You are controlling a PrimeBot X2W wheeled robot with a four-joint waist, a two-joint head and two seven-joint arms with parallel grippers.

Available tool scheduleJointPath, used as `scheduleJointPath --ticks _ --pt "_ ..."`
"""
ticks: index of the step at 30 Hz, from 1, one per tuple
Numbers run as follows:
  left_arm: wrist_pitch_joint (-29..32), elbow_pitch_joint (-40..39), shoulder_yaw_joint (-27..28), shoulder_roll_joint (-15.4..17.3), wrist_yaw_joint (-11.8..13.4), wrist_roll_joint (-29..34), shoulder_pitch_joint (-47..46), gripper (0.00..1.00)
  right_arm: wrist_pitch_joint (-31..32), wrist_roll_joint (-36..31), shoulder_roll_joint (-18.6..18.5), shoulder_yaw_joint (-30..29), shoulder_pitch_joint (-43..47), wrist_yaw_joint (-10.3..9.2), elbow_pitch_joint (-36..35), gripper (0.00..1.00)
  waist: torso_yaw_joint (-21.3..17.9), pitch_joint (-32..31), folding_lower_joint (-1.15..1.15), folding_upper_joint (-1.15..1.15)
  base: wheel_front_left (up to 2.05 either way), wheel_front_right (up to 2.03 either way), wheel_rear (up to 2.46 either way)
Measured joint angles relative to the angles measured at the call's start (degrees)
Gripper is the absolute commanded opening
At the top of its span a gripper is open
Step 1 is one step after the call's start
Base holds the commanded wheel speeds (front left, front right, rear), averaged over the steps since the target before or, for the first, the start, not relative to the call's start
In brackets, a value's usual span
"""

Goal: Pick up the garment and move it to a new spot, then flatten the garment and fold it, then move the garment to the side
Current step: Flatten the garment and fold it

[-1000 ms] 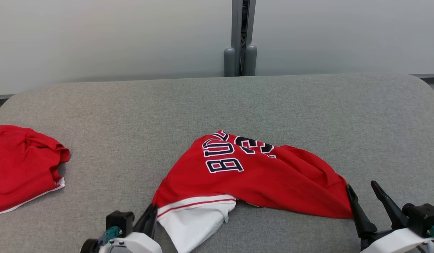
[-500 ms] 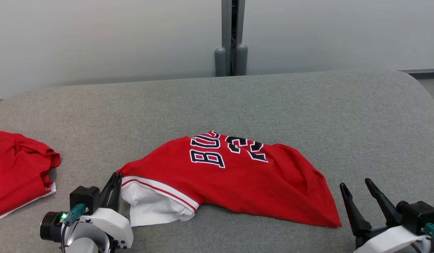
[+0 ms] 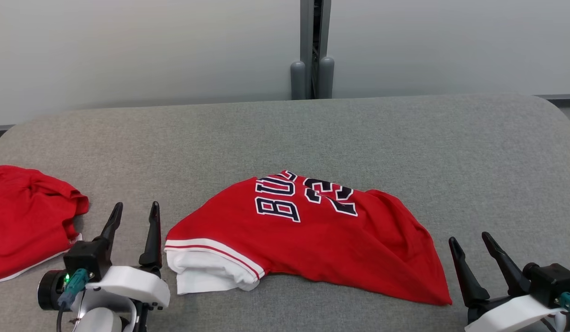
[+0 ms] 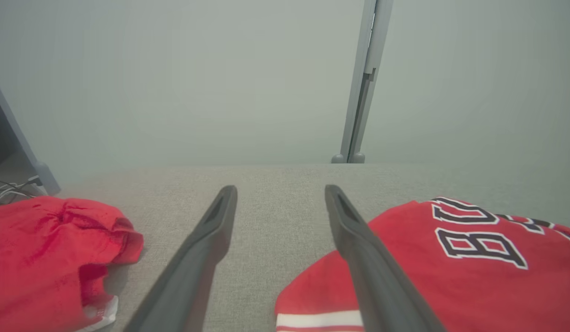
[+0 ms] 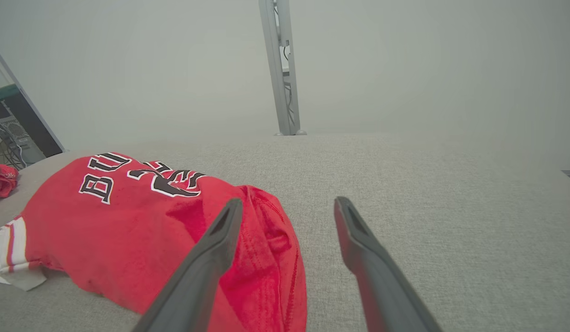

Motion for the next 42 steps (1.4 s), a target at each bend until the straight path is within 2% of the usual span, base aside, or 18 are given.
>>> scheduleJointPath --ticks 6,12,18,24,28,42 --pt "0.0 -11.6 5.1 -2.9 -0.8 2.2 5.9 1.00 -0.7 0.0 0.4 -0.9 0.0 0.00 0.2 1.00 1.3 -1.7 0.00 0.00 0.00 0.00 0.00" --pt "0.0 -18.8 7.5 -4.3 -1.1 4.3 10.2 1.00 -1.1 -0.4 0.8 -2.4 0.2 0.00 0.0 1.00 2.4 -3.2 0.00 0.00 0.00 0.00 0.00" --pt "0.0 -17.0 7.3 -3.9 0.1 9.1 13.7 1.00 -1.1 -1.9 1.6 -4.8 1.6 0.00 0.3 1.00 2.5 -4.3 0.00 0.00 0.00 0.00 0.00" --pt "0.0 -15.1 7.0 -4.0 0.6 9.7 15.9 1.00 -0.2 -2.4 2.1 -6.8 3.4 0.00 -0.2 1.00 2.5 -5.4 0.00 0.00 0.00 0.00 0.00" --pt "0.0 -13.3 6.5 -3.4 -0.6 9.5 16.1 1.00 0.9 -2.7 2.5 -7.4 4.3 0.00 -0.8 1.00 2.4 -5.7 0.00 0.00 0.00 0.00 0.00" --pt "0.0 -11.3 5.7 -3.1 -0.2 10.0 15.5 1.00 2.5 -3.8 3.1 -7.4 4.7 0.00 -1.5 1.00 2.3 -5.7 0.00 0.00 0.00 0.00 0.00"
